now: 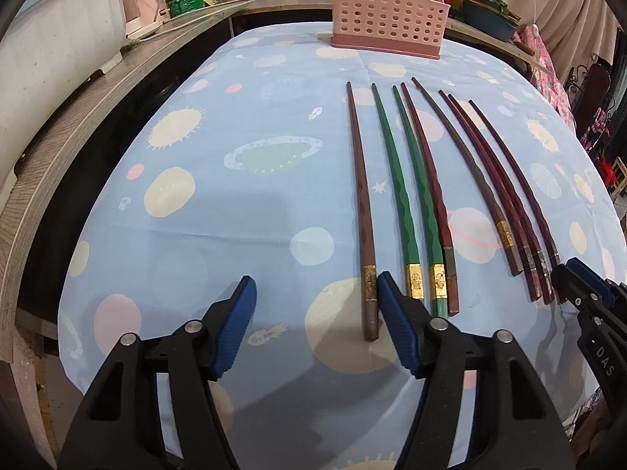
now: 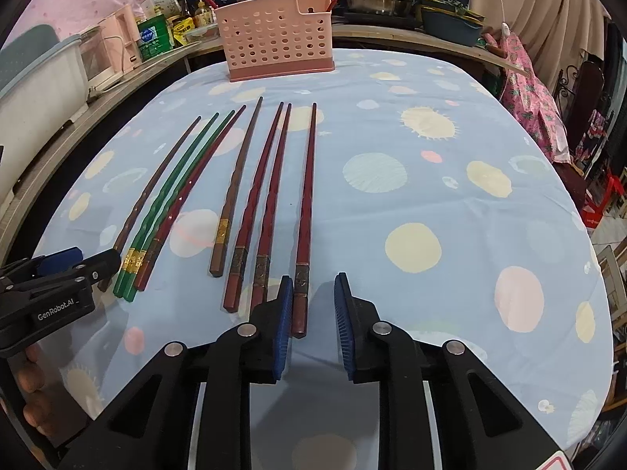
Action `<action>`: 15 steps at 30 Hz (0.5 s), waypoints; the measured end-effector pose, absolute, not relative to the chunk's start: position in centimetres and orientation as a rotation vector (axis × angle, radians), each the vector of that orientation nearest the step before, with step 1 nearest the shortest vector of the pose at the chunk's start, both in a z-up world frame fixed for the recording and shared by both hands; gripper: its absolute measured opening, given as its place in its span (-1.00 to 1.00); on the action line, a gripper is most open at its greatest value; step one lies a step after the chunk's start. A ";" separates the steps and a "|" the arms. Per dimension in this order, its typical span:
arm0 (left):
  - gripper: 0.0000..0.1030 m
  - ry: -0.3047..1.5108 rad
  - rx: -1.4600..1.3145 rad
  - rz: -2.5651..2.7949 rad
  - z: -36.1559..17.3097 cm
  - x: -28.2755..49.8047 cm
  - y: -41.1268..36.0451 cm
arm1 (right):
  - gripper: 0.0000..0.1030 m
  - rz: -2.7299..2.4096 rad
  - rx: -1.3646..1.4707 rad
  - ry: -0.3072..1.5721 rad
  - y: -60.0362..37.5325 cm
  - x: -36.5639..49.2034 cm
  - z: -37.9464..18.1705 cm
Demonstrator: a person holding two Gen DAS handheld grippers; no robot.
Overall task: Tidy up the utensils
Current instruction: 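Grasp a brown chopstick with the left tool while the right tool grasps a dark red chopstick, then lift the brown chopstick with the left tool while the right tool carries the dark red one to the basket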
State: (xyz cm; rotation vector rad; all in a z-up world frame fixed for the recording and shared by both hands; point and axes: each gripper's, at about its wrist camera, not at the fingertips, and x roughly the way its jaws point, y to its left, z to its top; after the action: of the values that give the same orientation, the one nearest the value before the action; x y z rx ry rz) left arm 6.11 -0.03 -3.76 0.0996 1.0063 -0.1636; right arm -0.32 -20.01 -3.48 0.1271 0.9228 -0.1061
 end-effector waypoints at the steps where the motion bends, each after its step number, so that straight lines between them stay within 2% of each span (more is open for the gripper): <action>1: 0.05 1.006 0.102 -0.167 -3.7 6.1 -0.1 | -0.68 -0.107 0.128 0.924 -20.1 -0.3 -3.5; 5: -0.21 1.006 0.108 -0.178 -3.6 6.1 -0.1 | -0.76 -0.110 0.134 0.928 -20.4 -0.3 -3.4; 8: -0.57 1.006 0.112 -0.182 -3.5 6.1 0.0 | -0.86 -0.111 0.141 0.932 -20.6 -0.3 -3.4; 10: -0.72 1.007 0.113 -0.180 -3.5 6.1 0.0 | -0.86 -0.110 0.151 0.935 -20.9 -0.4 -3.4; 12: -0.82 1.012 0.107 -0.182 -3.4 6.3 0.2 | -0.86 -0.111 0.156 0.937 -21.0 -0.5 -3.3; 15: -0.84 1.023 0.092 -0.188 -3.3 6.4 0.5 | -0.86 -0.111 0.163 0.931 -21.3 -0.7 -3.0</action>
State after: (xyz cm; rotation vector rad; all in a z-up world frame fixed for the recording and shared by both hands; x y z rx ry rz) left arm 6.41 0.54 -3.33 0.0922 1.0232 -0.1876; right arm -0.66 -21.29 -2.98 0.1631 0.9314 -0.1114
